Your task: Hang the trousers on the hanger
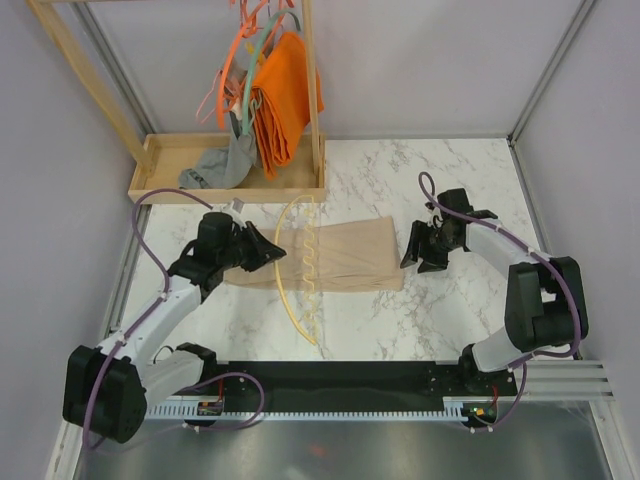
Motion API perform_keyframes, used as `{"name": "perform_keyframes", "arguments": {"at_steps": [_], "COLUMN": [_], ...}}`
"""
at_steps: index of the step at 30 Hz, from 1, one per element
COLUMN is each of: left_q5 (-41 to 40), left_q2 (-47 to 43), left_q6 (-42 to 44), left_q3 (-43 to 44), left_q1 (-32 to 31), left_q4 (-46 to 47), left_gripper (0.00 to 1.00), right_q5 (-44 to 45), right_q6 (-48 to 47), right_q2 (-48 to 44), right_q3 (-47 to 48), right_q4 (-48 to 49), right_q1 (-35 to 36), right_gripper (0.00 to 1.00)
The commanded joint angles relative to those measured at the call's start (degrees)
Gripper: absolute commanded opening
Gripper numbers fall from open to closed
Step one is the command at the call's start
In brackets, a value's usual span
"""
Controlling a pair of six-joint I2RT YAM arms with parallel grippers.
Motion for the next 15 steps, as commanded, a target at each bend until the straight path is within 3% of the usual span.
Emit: {"name": "perform_keyframes", "arguments": {"at_steps": [1, 8, 15], "left_q5": [-1.12, -1.91, -2.61], "left_q2": [1.86, 5.11, 7.58], "left_q6": [2.43, 1.73, 1.2], "left_q3": [2.86, 2.42, 1.46], "left_q1": [-0.66, -0.92, -2.24], "left_q4": [7.98, 12.28, 15.37], "left_gripper": [0.02, 0.02, 0.02], "right_q5": [-0.19, -4.77, -4.78], "right_q6": [-1.88, -0.21, -0.12], "right_q2": [0.25, 7.98, 8.78], "right_q3": [1.1, 5.5, 4.36], "right_q4": [1.72, 4.72, 5.25], "right_q1": [-0.29, -0.82, -1.88], "right_gripper": [0.59, 0.59, 0.57]}}
